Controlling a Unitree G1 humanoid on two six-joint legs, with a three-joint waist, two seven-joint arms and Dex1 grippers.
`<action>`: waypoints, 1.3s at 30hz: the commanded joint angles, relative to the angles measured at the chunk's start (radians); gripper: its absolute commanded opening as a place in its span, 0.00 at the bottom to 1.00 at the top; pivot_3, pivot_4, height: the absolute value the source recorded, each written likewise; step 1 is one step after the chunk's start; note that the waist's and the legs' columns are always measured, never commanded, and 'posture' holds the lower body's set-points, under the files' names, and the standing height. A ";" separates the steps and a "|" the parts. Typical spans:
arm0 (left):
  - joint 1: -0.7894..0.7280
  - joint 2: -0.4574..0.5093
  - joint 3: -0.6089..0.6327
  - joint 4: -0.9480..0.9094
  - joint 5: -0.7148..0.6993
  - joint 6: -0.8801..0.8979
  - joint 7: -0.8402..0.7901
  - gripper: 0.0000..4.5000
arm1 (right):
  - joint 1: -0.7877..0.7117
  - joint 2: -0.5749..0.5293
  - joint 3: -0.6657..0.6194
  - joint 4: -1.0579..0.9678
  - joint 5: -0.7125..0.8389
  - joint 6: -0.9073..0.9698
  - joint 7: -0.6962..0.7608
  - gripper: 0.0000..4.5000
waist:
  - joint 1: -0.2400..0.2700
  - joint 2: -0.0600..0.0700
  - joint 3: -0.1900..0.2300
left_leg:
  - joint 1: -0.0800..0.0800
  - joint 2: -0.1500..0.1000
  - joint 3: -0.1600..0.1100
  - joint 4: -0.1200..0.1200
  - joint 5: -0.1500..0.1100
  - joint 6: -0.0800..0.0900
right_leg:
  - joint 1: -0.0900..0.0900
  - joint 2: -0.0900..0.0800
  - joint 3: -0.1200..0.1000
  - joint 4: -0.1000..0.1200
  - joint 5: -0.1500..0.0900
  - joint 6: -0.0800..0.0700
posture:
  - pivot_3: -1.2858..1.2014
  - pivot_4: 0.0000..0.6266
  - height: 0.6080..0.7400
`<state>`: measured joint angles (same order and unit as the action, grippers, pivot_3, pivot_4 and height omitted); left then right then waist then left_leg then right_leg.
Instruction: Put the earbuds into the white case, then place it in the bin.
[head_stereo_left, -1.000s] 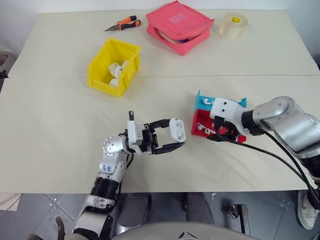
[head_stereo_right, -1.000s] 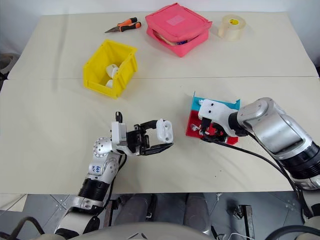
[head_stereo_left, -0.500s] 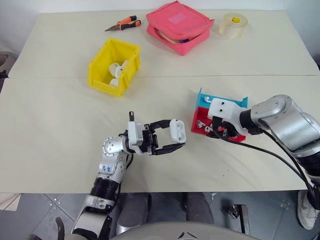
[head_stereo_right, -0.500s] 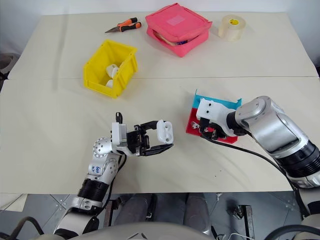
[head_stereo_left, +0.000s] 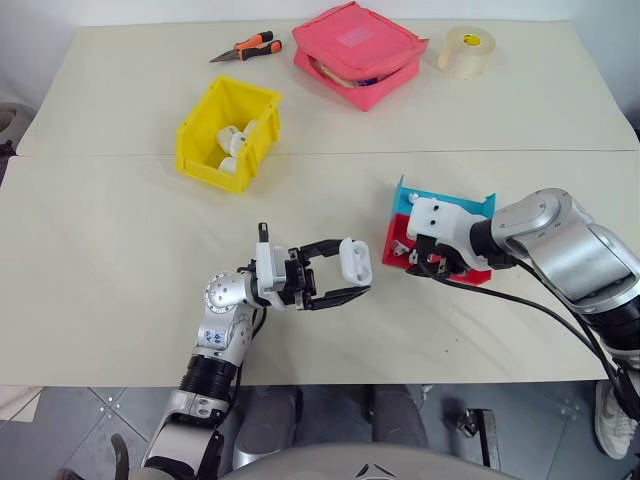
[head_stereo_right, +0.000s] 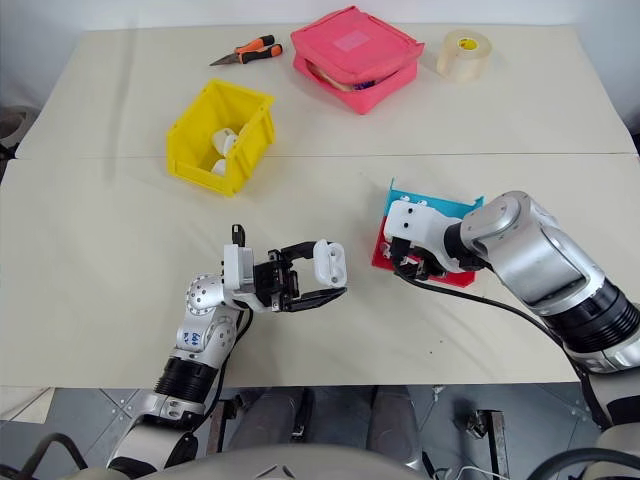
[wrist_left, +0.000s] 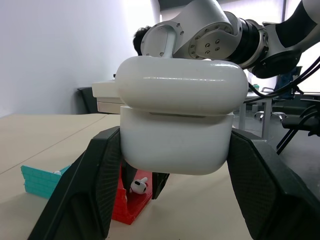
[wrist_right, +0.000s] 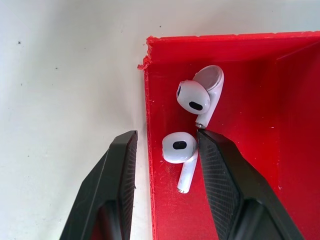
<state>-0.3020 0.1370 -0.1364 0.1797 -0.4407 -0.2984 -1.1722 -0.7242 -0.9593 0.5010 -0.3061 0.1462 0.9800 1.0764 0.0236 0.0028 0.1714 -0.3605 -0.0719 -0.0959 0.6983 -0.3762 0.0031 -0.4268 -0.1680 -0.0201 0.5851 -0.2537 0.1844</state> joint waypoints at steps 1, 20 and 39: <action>-0.006 0.004 -0.002 -0.041 -0.005 0.000 0.008 0.62 | -0.001 -0.006 0.005 -0.010 -0.015 -0.009 0.014 0.34 | 0.000 0.000 0.000 | 0.000 0.000 0.000 0.000 0.000 0.000 | 0.000 0.000 0.000 0.000 0.000 0.000 | 0.52 0.24 1.00; 0.002 0.021 -0.005 -0.084 -0.018 0.033 0.014 0.62 | 0.088 -0.049 -0.158 -0.097 0.073 -0.039 0.087 0.10 | 0.004 0.000 0.000 | 0.000 0.000 0.000 0.000 0.000 0.000 | 0.000 0.000 0.000 0.000 0.000 0.000 | 0.52 0.24 1.00; -0.071 0.032 0.033 -0.135 -0.143 0.281 0.024 0.62 | 0.492 0.478 -0.800 -0.308 0.665 -0.347 -0.175 0.10 | -0.002 0.000 0.000 | 0.000 0.001 -0.001 0.000 0.001 -0.001 | 0.000 0.001 0.000 0.001 0.000 0.000 | 0.52 0.24 1.00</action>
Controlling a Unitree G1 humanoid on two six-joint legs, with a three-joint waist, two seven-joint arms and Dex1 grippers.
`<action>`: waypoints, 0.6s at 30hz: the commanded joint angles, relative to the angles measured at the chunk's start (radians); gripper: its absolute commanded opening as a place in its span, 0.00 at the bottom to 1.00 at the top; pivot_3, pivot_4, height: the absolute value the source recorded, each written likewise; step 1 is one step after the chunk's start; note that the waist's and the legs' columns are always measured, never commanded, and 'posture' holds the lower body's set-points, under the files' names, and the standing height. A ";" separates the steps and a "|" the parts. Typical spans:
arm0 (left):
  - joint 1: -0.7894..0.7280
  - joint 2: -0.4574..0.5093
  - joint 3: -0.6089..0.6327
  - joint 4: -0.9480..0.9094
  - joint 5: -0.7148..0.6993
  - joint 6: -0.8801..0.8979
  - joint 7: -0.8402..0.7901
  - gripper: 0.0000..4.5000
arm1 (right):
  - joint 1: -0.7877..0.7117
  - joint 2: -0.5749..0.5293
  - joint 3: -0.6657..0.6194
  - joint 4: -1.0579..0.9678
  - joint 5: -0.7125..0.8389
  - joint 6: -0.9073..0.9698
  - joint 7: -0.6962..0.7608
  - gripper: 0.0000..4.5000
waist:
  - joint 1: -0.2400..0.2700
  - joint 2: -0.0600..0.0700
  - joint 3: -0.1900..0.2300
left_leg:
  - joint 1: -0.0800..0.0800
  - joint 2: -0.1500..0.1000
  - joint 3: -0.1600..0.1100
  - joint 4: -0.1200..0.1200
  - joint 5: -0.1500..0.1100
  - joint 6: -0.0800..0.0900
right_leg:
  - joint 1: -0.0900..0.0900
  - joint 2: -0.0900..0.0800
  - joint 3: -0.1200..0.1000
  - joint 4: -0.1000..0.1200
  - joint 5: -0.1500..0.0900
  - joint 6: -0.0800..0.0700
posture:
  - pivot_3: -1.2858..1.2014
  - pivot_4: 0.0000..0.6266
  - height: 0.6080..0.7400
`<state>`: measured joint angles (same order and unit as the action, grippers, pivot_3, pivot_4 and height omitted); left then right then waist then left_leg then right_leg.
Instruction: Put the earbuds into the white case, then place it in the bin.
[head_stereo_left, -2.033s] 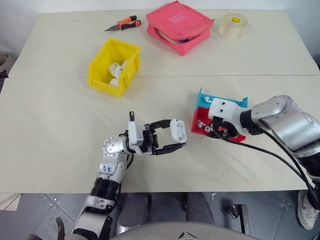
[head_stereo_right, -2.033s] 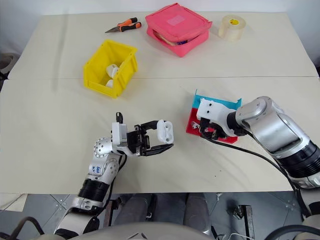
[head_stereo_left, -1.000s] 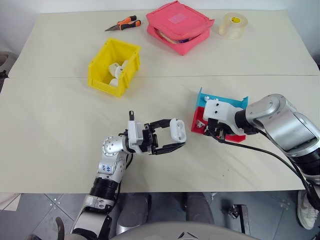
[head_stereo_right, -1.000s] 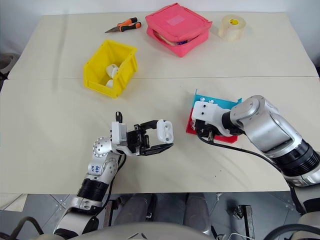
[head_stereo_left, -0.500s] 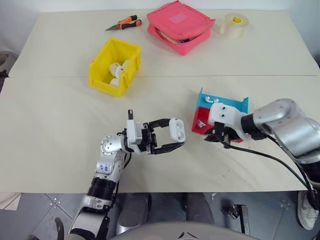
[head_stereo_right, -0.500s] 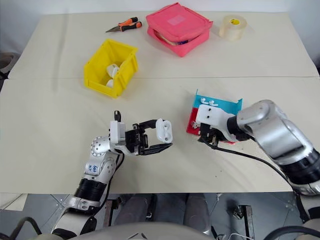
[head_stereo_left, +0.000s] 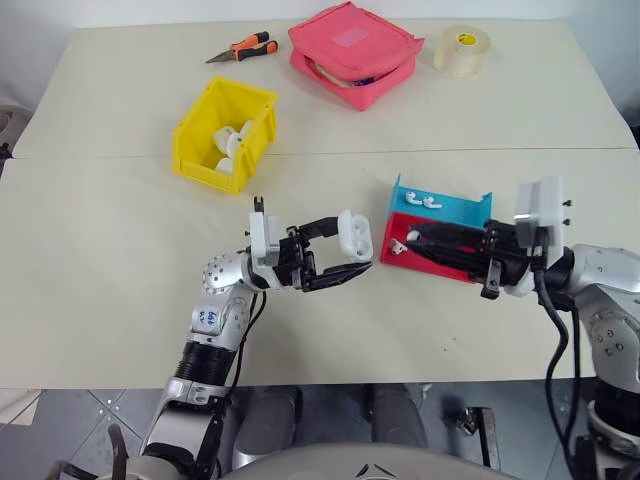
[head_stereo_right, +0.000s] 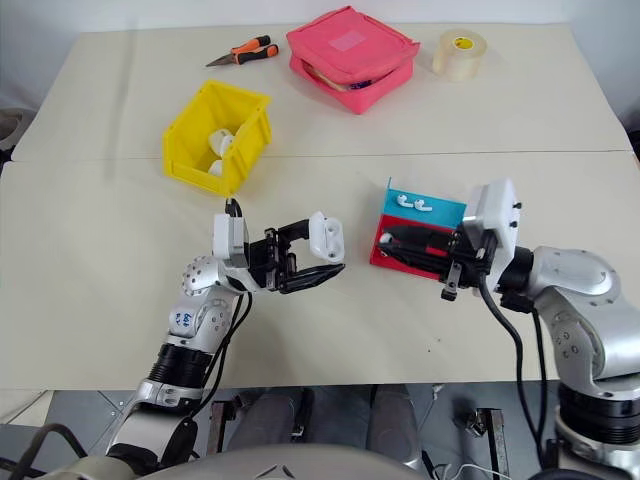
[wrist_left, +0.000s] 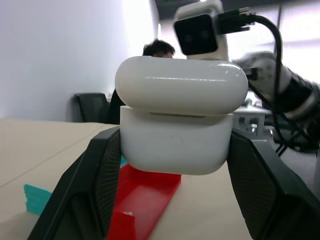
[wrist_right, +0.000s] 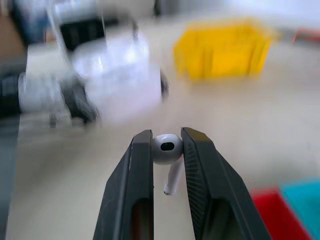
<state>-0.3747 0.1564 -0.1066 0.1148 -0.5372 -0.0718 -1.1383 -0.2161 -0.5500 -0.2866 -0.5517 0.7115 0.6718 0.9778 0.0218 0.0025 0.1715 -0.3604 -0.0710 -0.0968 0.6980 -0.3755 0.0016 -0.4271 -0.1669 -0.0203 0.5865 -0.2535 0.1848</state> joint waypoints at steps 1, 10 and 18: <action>0.002 0.018 0.002 -0.079 -0.052 0.069 -0.016 0.62 | -0.019 0.104 0.004 -0.073 0.118 -0.048 -0.101 0.10 | 0.000 0.000 0.000 | 0.000 0.000 0.000 0.000 0.000 0.000 | 0.000 0.000 0.000 0.000 0.000 0.000 | 0.52 0.24 1.00; -0.007 0.040 0.012 -0.119 -0.074 0.151 -0.027 0.62 | -0.016 0.238 0.129 -0.086 0.152 -0.121 -0.219 0.10 | 0.001 0.001 0.000 | 0.000 -0.001 -0.001 0.000 0.000 0.000 | 0.000 0.000 0.001 0.002 0.000 -0.001 | 0.52 0.24 1.00; -0.023 0.041 0.020 -0.132 -0.081 0.180 -0.027 0.62 | 0.012 0.257 0.204 -0.020 0.097 -0.219 -0.205 0.10 | -0.001 0.001 0.000 | 0.001 -0.001 -0.001 0.000 0.000 0.000 | 0.000 0.000 0.001 0.002 0.000 -0.001 | 0.52 0.24 1.00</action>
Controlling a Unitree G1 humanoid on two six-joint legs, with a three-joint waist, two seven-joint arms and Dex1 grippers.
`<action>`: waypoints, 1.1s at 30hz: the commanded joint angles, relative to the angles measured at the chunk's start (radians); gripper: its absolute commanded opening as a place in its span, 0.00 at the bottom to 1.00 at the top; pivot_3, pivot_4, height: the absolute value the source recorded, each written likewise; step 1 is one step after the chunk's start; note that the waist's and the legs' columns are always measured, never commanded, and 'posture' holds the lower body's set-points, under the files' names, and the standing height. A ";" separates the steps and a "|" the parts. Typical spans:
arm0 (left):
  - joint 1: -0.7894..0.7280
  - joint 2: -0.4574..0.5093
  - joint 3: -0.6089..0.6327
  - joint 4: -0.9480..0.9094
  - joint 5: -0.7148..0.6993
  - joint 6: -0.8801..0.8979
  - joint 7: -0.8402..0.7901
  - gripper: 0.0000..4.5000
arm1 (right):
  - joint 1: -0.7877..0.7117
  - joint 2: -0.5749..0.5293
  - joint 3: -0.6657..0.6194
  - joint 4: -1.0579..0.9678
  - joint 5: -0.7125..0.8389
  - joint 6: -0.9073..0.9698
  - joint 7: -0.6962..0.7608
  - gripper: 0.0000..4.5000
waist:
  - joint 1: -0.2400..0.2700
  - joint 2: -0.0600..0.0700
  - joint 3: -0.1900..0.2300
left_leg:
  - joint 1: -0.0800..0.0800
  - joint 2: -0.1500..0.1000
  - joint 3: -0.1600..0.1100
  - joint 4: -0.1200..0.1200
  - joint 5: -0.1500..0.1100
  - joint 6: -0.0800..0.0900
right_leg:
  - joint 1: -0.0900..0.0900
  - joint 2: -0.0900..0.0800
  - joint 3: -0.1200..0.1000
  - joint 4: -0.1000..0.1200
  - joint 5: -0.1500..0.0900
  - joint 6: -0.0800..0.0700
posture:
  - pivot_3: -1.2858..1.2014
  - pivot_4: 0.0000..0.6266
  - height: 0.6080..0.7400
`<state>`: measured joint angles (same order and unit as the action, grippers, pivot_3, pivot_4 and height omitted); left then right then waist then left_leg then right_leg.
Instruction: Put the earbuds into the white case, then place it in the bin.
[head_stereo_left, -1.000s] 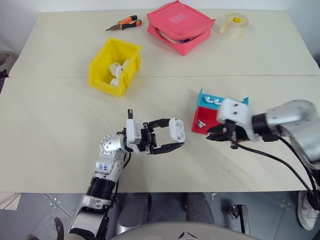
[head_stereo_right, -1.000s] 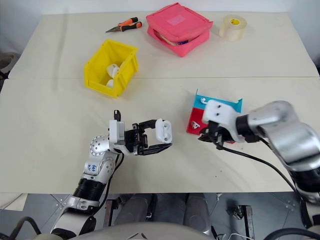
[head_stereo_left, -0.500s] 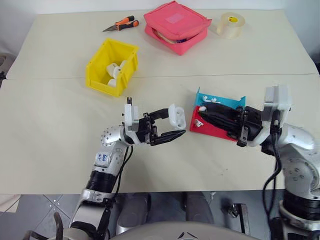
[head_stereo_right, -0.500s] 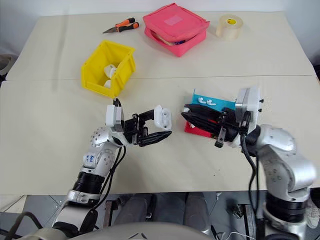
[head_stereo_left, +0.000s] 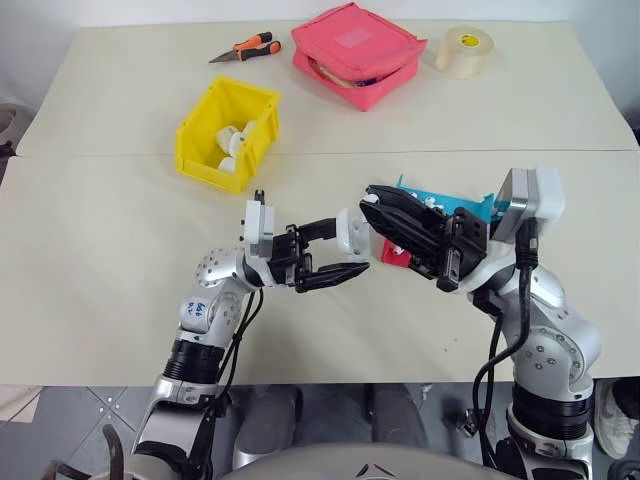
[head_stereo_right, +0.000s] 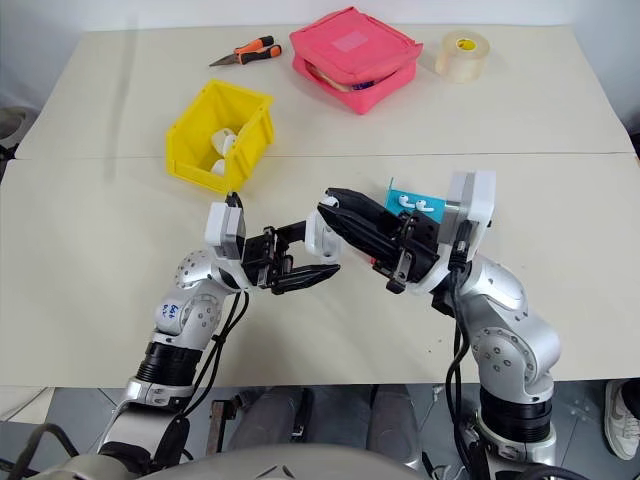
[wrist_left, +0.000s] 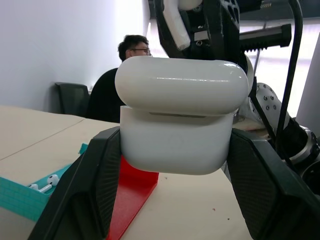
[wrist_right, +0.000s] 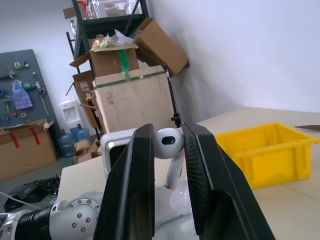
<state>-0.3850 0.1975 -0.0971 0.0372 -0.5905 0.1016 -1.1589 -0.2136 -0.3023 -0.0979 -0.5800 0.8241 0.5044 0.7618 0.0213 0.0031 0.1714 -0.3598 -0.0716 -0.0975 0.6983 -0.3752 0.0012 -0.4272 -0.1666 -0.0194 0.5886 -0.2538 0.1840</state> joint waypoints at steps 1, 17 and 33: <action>-0.012 0.002 0.011 -0.057 -0.029 0.009 -0.008 0.62 | 0.012 0.011 0.021 0.018 -0.023 -0.064 0.013 0.10 | -0.001 0.000 0.000 | 0.000 0.000 0.000 0.000 0.000 0.000 | 0.000 0.000 0.000 0.000 0.000 0.000 | 0.52 0.24 1.00; -0.020 -0.006 0.015 -0.060 -0.028 0.009 -0.006 0.62 | 0.035 0.013 0.087 0.135 -0.094 -0.175 0.048 0.10 | -0.001 0.000 0.000 | 0.000 0.000 0.000 0.000 0.000 0.000 | 0.000 0.000 0.000 0.000 0.000 0.000 | 0.52 0.24 1.00; -0.057 -0.024 0.034 -0.031 -0.029 -0.013 -0.007 0.62 | 0.053 -0.056 0.125 0.222 -0.184 -0.250 0.100 0.10 | -0.001 0.000 0.000 | 0.000 0.000 0.000 0.000 0.000 0.000 | 0.000 0.000 0.000 0.000 0.000 0.000 | 0.52 0.24 1.00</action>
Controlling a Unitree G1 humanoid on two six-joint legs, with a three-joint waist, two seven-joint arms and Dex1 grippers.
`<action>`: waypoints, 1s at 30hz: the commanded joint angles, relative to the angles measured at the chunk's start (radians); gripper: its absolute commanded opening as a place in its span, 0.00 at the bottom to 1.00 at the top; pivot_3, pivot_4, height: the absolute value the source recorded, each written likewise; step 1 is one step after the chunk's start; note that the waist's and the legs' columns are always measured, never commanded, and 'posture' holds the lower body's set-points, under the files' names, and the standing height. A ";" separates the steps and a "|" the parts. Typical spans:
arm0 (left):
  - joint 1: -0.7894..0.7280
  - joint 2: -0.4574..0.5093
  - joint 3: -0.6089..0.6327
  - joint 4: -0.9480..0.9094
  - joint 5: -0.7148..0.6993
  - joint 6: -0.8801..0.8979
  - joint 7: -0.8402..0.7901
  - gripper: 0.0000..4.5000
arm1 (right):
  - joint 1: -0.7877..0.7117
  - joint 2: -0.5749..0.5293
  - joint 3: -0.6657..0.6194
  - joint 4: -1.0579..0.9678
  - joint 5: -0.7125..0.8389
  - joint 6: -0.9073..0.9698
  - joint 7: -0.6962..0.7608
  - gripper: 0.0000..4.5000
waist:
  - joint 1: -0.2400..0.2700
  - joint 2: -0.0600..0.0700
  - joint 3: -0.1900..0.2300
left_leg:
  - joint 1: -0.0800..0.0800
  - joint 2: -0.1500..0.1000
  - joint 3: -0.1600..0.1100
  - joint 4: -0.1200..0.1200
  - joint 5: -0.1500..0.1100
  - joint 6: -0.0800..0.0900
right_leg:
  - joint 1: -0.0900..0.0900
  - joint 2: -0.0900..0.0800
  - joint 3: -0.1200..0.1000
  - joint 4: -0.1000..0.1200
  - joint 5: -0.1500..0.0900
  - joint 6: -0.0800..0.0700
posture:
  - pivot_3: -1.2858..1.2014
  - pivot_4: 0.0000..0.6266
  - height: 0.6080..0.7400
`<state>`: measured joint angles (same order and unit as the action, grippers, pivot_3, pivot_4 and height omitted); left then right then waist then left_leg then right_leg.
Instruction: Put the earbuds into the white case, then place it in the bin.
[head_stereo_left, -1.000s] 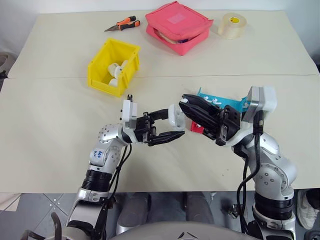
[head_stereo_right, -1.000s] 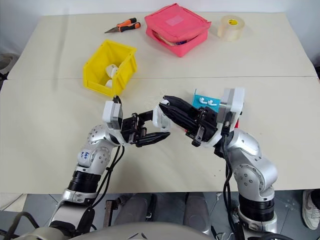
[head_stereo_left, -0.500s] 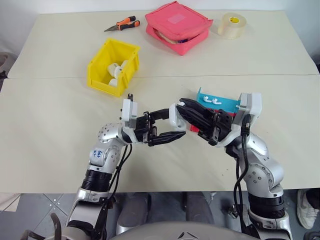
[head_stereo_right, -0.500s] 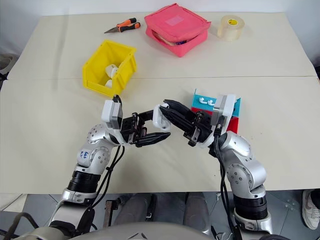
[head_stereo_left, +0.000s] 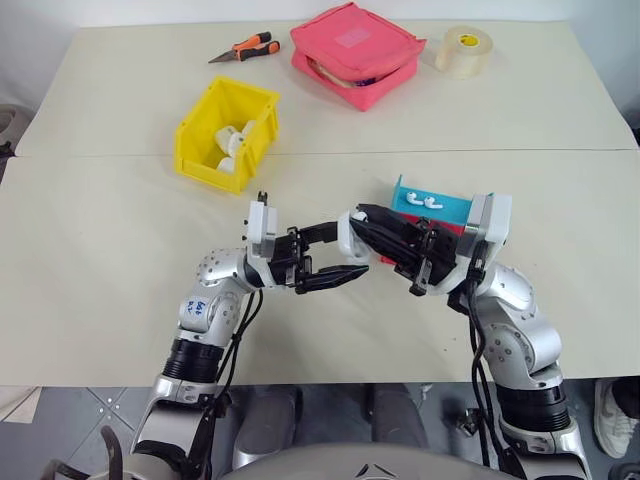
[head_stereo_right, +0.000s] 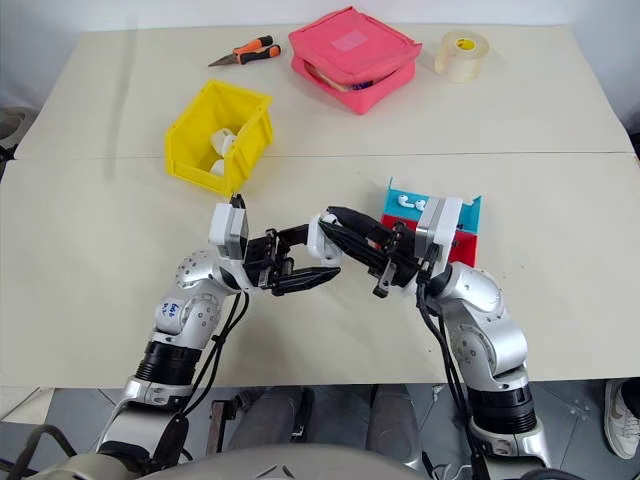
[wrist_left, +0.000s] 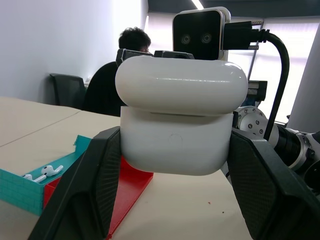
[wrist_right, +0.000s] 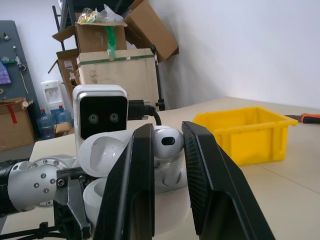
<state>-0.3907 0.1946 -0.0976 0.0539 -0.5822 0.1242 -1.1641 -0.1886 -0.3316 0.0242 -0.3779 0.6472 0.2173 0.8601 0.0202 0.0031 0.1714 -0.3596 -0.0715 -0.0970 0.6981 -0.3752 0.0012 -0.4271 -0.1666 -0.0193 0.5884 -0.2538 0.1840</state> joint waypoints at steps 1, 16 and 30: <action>-0.052 -0.021 0.036 -0.046 -0.037 -0.037 -0.003 0.62 | 0.028 -0.032 -0.002 0.014 0.003 0.045 0.000 0.10 | 0.000 0.000 0.000 | 0.000 0.000 0.000 0.000 0.000 0.000 | 0.000 0.000 0.000 0.000 0.000 0.000 | 0.52 0.24 1.00; -0.046 -0.041 0.035 -0.026 -0.010 -0.067 -0.027 0.62 | -0.026 -0.106 -0.076 -0.059 0.126 0.146 -0.003 0.99 | 0.001 0.000 0.000 | 0.000 0.000 0.000 0.000 0.000 0.000 | 0.000 0.000 0.000 -0.001 0.000 0.000 | 0.52 0.24 1.00; 0.048 0.082 0.043 -0.036 0.050 -0.160 -0.088 0.62 | 0.330 -0.418 -0.497 0.060 -0.001 -0.023 0.188 0.99 | 0.005 0.000 0.000 | 0.000 0.000 0.006 -0.001 -0.001 0.002 | 0.001 0.000 0.000 -0.002 0.000 0.000 | 0.52 0.24 1.00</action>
<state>-0.3490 0.2732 -0.0577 0.0551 -0.5298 -0.0158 -1.2477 0.1259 -0.7374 -0.4221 -0.3454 0.6768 0.2560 1.0145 0.0249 0.0030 0.1715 -0.3594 -0.0717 -0.0879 0.6974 -0.3764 0.0033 -0.4256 -0.1667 -0.0191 0.5861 -0.2537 0.1840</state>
